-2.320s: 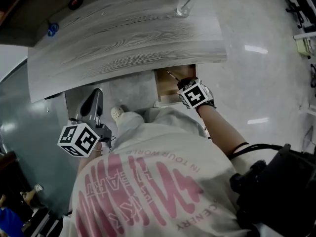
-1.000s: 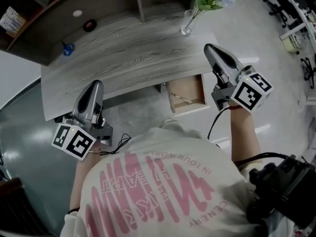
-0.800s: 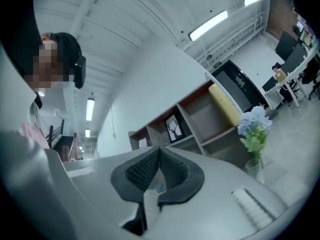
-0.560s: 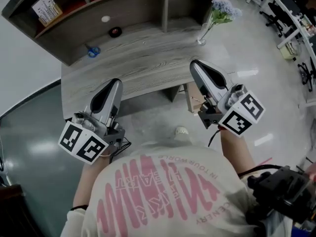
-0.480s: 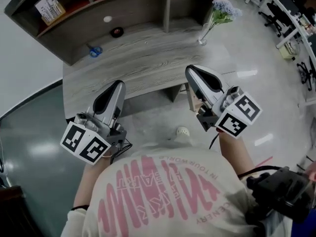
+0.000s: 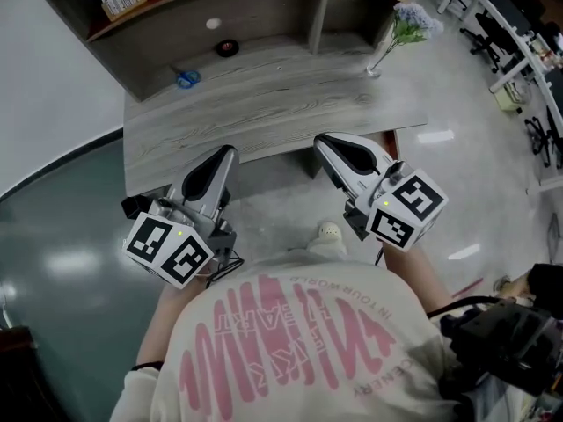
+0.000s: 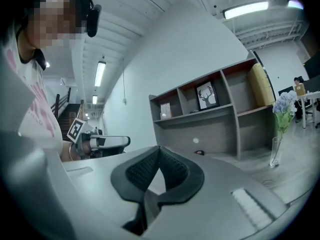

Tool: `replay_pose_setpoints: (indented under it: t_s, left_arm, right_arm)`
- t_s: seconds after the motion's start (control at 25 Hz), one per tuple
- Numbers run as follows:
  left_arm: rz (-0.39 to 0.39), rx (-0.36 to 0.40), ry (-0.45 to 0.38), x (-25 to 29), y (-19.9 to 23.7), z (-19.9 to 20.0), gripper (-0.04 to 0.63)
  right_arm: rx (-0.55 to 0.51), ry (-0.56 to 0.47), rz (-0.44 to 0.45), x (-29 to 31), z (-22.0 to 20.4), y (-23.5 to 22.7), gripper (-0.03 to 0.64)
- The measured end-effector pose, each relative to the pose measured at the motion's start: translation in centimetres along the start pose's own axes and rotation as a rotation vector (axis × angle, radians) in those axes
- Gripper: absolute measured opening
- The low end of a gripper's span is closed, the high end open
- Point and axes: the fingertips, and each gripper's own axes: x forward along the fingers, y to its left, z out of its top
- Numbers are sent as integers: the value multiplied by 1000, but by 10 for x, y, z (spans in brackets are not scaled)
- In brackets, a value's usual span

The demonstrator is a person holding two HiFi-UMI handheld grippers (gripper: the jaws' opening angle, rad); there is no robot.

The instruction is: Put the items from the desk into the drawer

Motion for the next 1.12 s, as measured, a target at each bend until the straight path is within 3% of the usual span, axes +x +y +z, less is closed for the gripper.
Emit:
replay_pose_setpoints:
  t_s: [0.16,0.32,0.68,0.96,1.12]
  left_arm:
    - [-20,6,-46,-19,0,13,20]
    - [24,44,-60,-49,12,21,20]
    - [239,16,-87,-103,63,19,20]
    - [427,13,-129,-138,120,32,20]
    - [530,-25,-144,-154,155,39,20]
  right_arm:
    - [21,4,56,18,5,13,5]
    - [5,1,76,40,7,30,5]
    - [-11,76,199,109,-1,47,6]
    - [43,117,301,204,-2,33,14]
    - [18,144,326,260,2,24,14]
